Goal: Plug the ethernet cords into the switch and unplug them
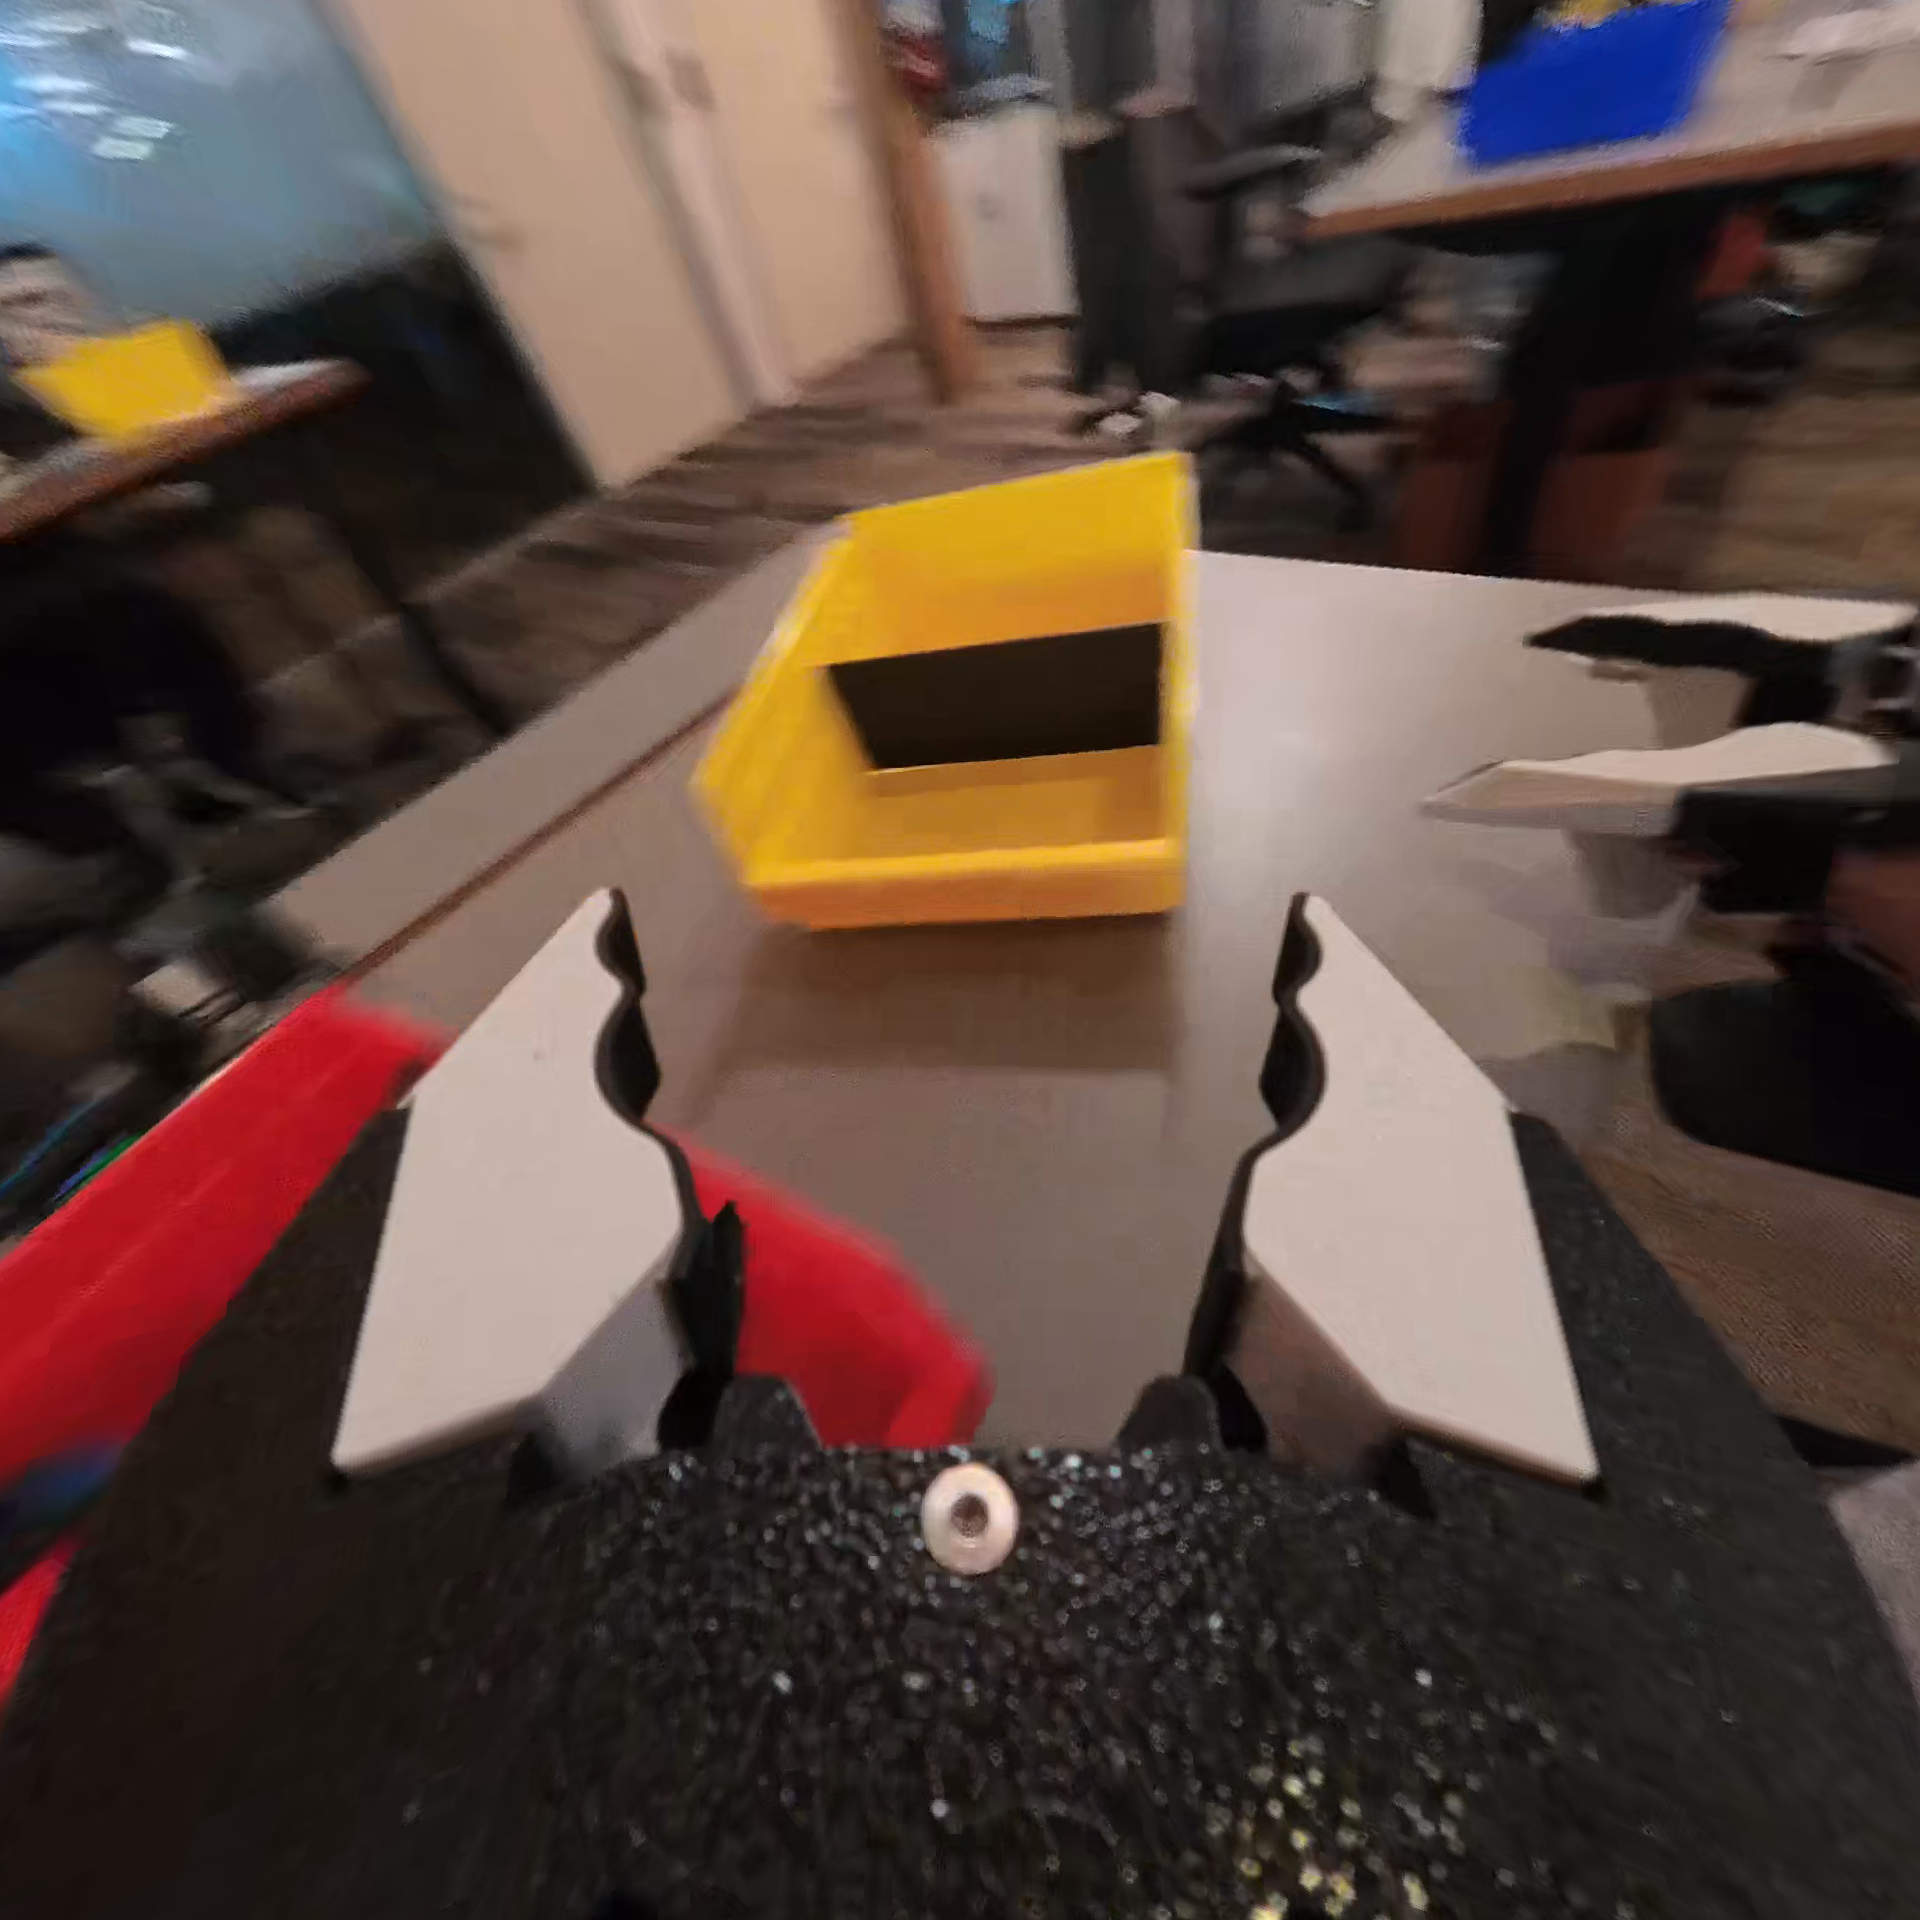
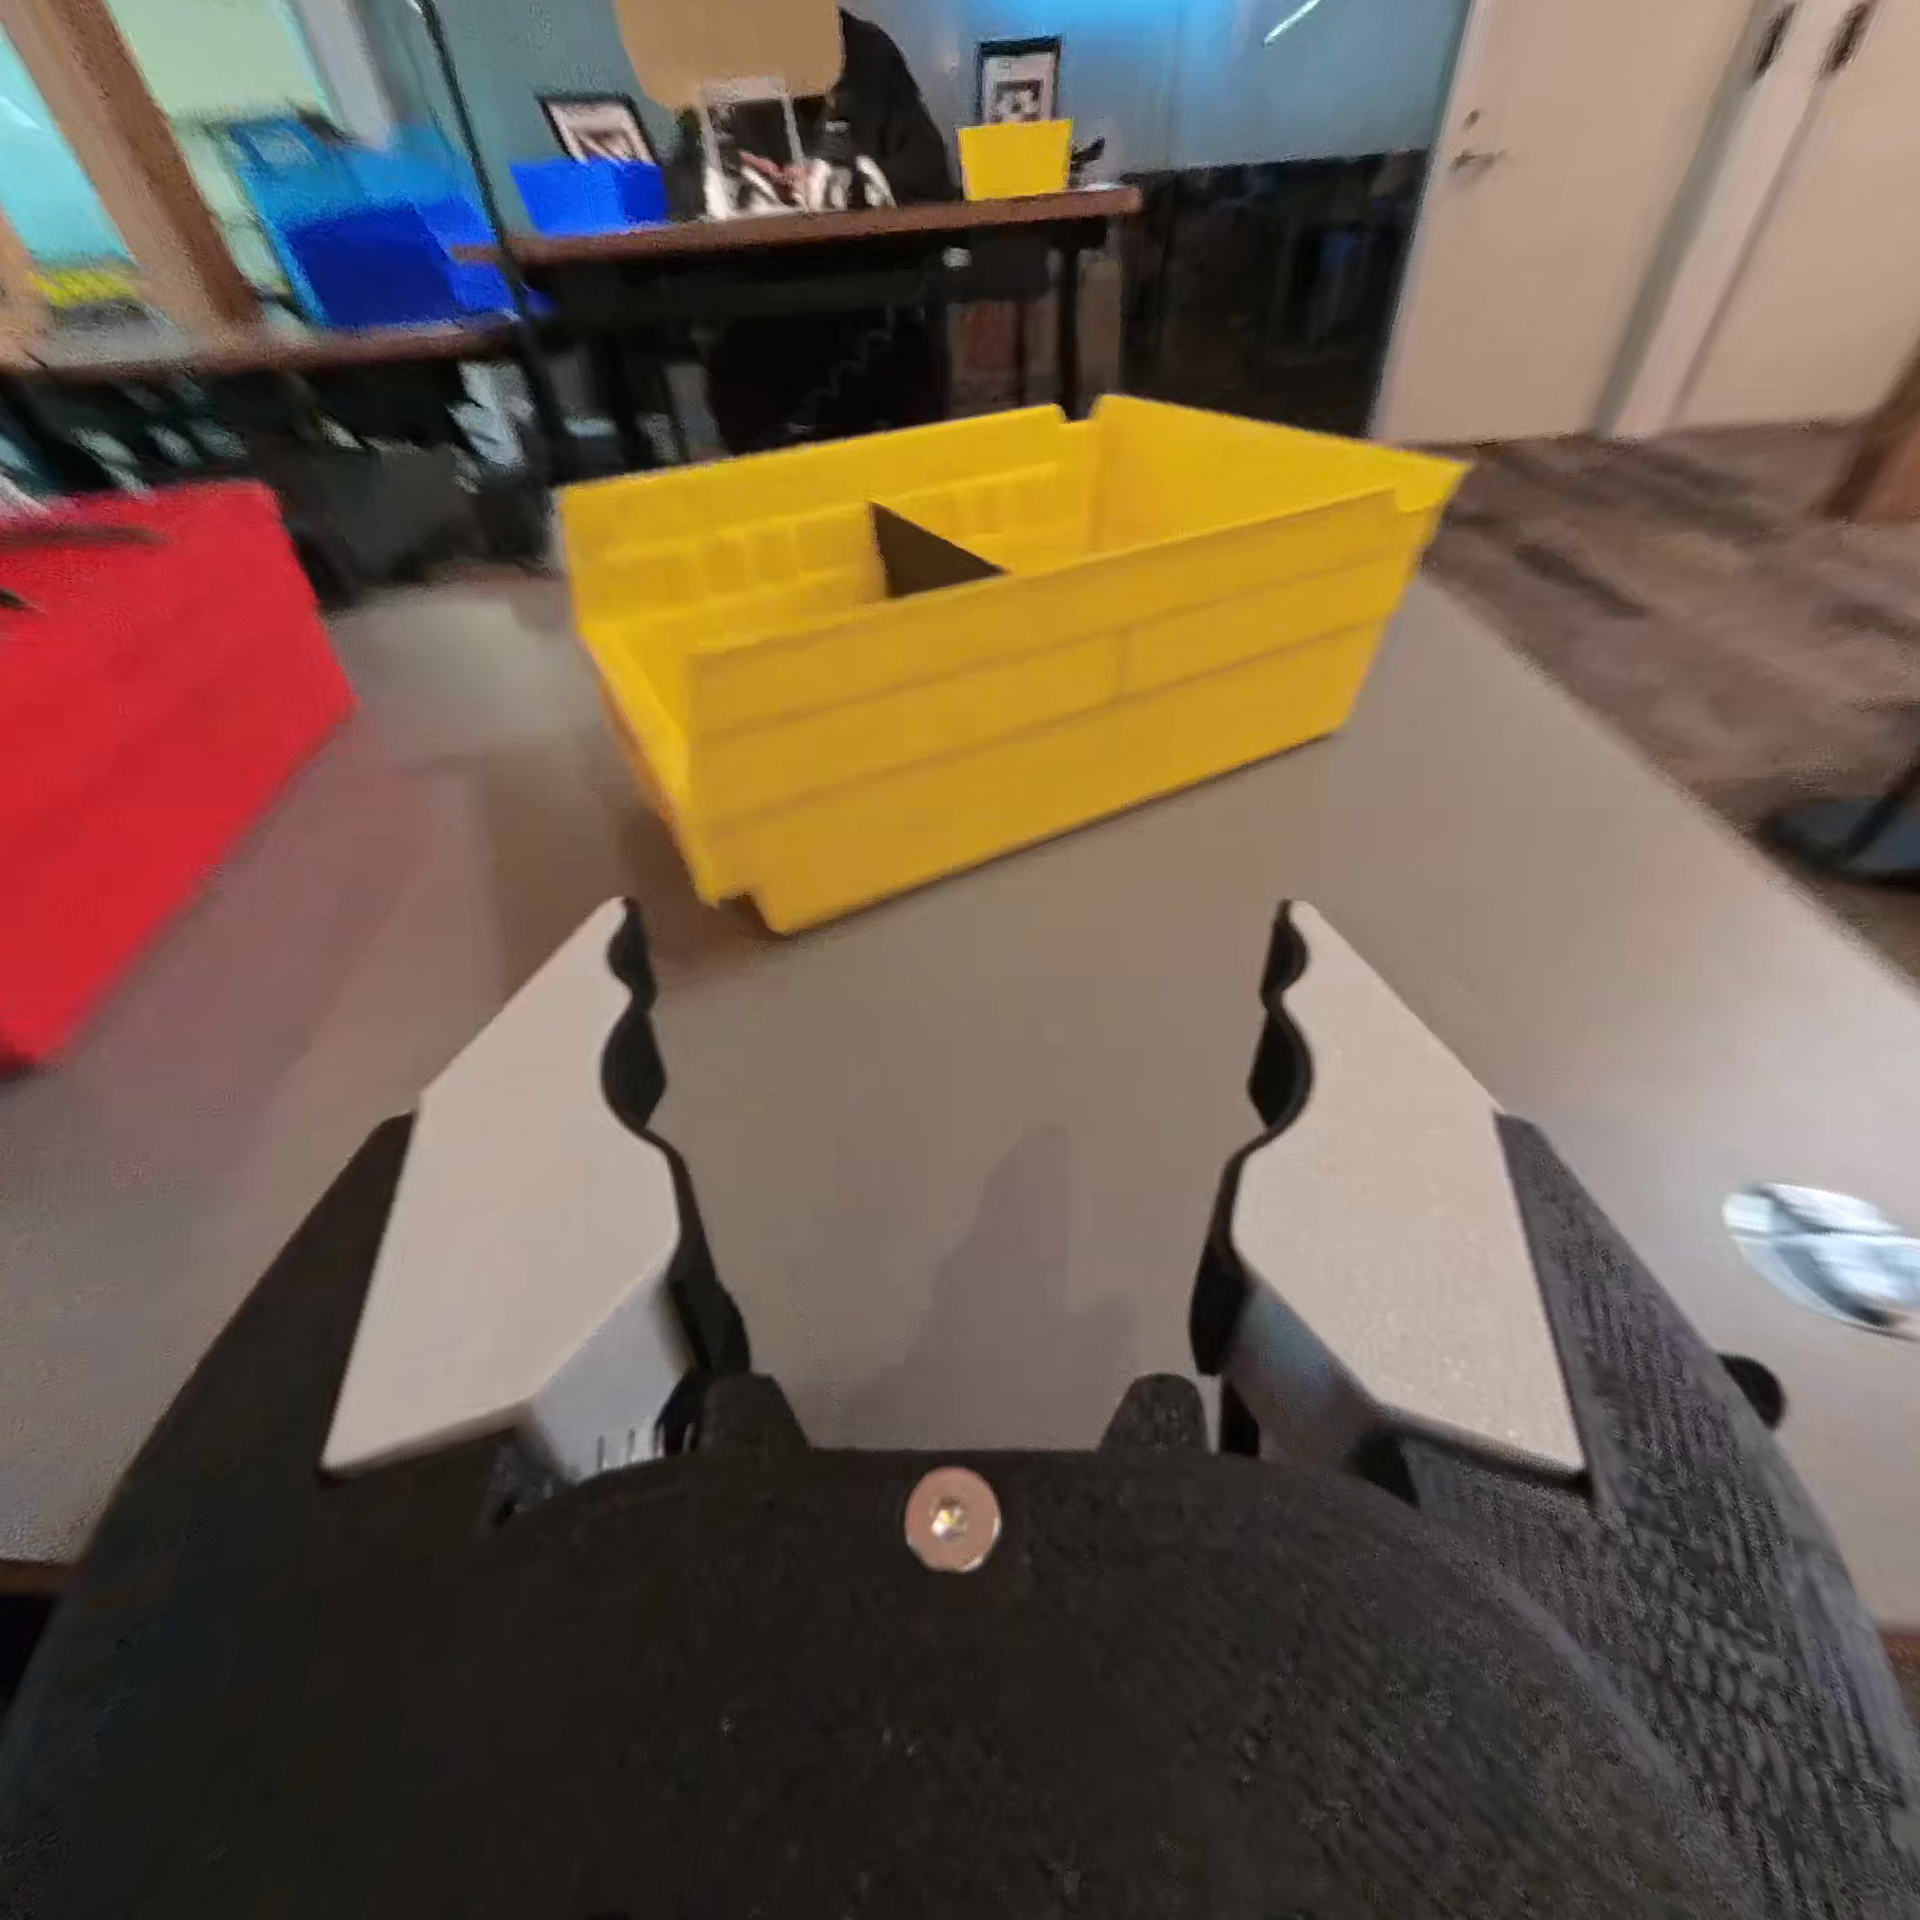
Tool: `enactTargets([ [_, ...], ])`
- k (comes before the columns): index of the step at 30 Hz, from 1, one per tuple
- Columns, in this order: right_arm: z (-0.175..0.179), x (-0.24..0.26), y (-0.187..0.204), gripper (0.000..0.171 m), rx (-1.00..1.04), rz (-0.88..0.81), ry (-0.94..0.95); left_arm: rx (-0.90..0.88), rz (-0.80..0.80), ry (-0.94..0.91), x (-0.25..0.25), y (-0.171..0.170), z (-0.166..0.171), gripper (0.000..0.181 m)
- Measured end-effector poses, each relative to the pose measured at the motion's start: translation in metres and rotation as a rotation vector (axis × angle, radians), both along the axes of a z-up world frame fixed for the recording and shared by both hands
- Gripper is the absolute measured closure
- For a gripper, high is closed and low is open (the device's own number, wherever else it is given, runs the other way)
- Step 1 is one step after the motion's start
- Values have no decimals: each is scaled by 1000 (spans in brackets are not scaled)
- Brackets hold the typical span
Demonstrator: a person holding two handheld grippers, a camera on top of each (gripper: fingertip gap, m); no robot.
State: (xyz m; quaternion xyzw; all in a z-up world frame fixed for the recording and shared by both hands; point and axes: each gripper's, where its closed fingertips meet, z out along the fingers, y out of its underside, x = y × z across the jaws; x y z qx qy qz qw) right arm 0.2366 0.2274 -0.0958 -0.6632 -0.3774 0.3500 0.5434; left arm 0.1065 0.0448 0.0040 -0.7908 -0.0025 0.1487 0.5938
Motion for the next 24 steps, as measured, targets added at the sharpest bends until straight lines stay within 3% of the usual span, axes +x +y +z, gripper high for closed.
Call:
enactTargets([
  [2,4,-25,-7,32,-42,1,-11,6,216,-6,-48,-69,4,53],
  [5,17,-66,-1,21,-70,-49,28,-145,573,-58,-120,-170,-32,34],
  [7,13,-89,9,20,-84,-100,-16,-165,636,-258,-140,-201,-68,28],
  [10,6,-115,12,26,-103,-115,-77,-198,646,-383,-159,-212,-102,32],
  [14,-16,-119,24,51,-89,-177,-235,-271,611,-417,-170,-207,-118,71],
  [16,-22,-111,31,66,-93,-191,-264,-317,595,-437,-170,-208,-123,80],
  [17,-22,-109,33,76,-99,-182,-264,-327,580,-447,-170,-209,-124,95],
  [19,-21,-102,38,118,-89,-177,-276,-311,584,-428,-178,-215,-123,118],
  [24,-21,-79,70,150,-75,-197,-337,-245,647,-361,-206,-239,-121,177],
])
